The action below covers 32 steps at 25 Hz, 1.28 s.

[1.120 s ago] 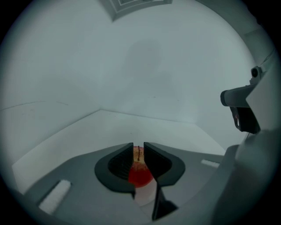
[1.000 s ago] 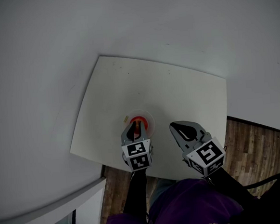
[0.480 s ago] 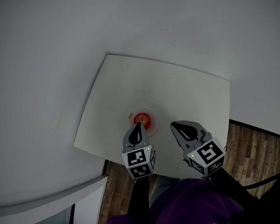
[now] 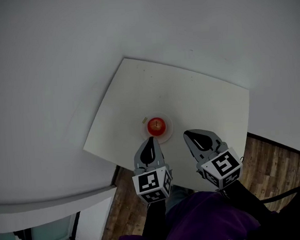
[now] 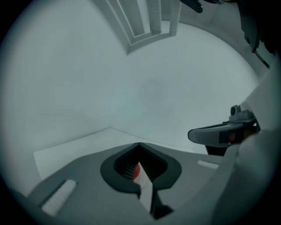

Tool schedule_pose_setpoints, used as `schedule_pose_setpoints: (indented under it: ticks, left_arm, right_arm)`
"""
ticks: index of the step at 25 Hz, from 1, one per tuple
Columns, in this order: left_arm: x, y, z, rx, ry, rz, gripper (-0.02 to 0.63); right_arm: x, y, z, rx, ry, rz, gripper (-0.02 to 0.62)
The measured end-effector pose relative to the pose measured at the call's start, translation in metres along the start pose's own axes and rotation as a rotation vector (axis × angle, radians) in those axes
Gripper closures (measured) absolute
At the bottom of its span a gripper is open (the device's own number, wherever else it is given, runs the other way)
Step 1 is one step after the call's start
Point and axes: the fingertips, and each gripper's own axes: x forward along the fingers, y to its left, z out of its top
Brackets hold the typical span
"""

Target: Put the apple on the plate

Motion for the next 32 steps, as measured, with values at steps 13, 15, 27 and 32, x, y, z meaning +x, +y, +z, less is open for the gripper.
schedule_pose_setpoints:
  ticks: [13,15,27,32]
  left_arm:
    - [-0.03,-0.005,-0.006,0.019,-0.009,0.044,0.598]
    - [-0.032,-0.004,-0.005,0.019,-0.013,0.048,0.598]
    - [-0.035,-0.003,-0.001,0.004,-0.018,0.045,0.598]
    - [-0.035,0.0,-0.002,0.017,-0.018,0.052,0.598]
  right_arm:
    - [-0.009,0.01,0.004,-0.021,-0.02,0.015,0.586]
    - [-0.008,0.011,0.005,-0.021,-0.019,0.018,0.586]
    - [-0.008,0.012,0.006,-0.022,-0.023,0.019,0.586]
    - [-0.007,0.013,0.005,-0.024,-0.021,0.026,0.586]
